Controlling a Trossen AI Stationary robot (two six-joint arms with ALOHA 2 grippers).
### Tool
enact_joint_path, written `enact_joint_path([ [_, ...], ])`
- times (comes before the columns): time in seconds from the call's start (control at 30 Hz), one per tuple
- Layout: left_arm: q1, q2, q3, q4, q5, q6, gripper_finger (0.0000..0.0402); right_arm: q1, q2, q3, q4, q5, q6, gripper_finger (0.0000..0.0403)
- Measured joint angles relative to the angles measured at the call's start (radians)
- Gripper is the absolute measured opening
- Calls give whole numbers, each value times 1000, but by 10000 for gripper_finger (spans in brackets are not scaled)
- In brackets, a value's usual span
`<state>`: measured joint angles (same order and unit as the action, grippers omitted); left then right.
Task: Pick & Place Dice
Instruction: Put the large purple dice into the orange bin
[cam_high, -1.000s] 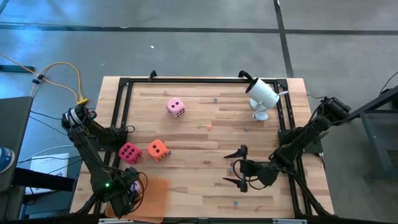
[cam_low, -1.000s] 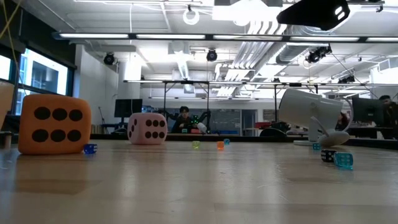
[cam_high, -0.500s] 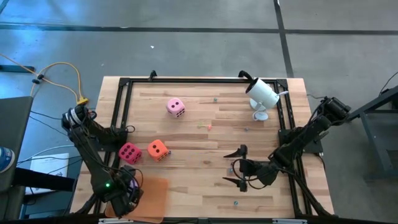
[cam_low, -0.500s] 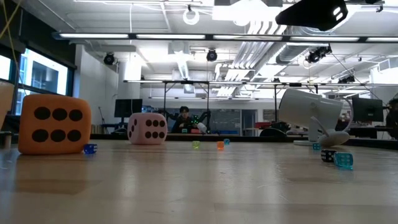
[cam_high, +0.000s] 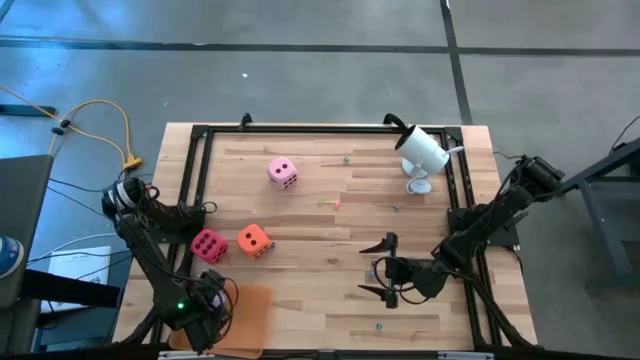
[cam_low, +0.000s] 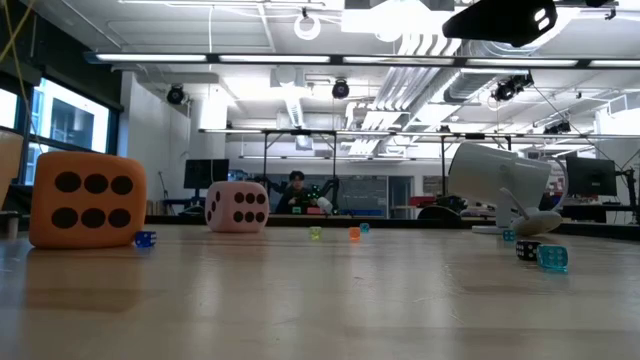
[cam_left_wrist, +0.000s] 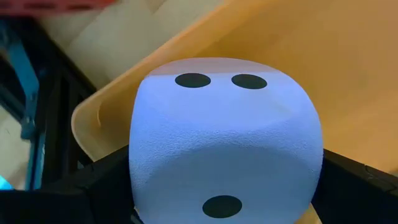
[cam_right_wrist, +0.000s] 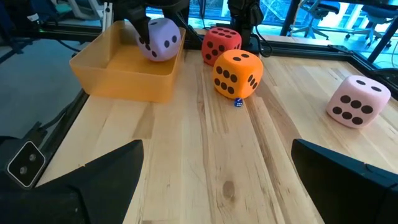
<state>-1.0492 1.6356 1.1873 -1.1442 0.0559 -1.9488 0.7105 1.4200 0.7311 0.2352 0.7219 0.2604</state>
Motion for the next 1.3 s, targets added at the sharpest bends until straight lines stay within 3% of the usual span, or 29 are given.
enact_joint_path([
  [0.23, 0, 0, 0, 3, -1, 226, 370, 0, 0, 0, 0, 0, 0, 397],
  [0.47, 0, 0, 0, 4, -1, 351, 370, 0, 0, 0, 0, 0, 0, 397],
  [1.1, 21, 0, 0, 4, -38, 261, 370, 0, 0, 0, 0, 0, -1, 397],
  [1.3, 41, 0, 0, 76, -58, 289, 370, 0, 0, 0, 0, 0, 0, 397],
])
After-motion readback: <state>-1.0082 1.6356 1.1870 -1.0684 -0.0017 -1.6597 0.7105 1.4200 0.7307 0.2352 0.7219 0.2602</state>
